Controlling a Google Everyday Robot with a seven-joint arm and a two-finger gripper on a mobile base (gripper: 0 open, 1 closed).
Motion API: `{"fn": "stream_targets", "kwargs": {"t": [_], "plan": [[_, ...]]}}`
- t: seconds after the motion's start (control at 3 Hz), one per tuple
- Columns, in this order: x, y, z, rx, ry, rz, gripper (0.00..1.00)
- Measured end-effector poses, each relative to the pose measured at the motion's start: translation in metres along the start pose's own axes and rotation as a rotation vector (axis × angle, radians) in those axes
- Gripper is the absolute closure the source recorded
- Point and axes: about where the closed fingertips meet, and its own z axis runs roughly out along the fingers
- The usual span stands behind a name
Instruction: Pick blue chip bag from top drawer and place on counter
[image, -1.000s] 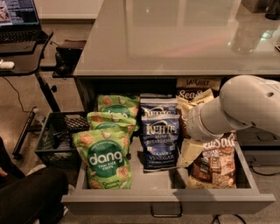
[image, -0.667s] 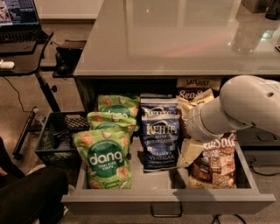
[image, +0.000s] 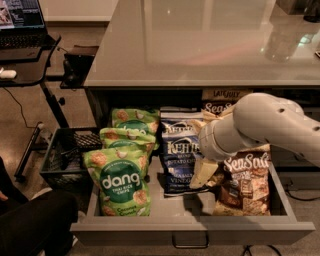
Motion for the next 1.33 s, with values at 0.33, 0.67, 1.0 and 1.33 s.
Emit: {"fn": "stream_targets", "kwargs": {"t": [0.33,0.67,1.0,1.33], "plan": [[-0.004,-0.005,0.022,-0.017,-0.009,-0.033,0.0],[-0.002,-0.016,0.04,-0.033,0.003,-0.065,0.0],[-0.002,-0.024,0.055,-0.053,0.007,-0.085,0.0],[-0.001,-0.027,0.067,-0.079,0.004,-0.09,0.0]]}}
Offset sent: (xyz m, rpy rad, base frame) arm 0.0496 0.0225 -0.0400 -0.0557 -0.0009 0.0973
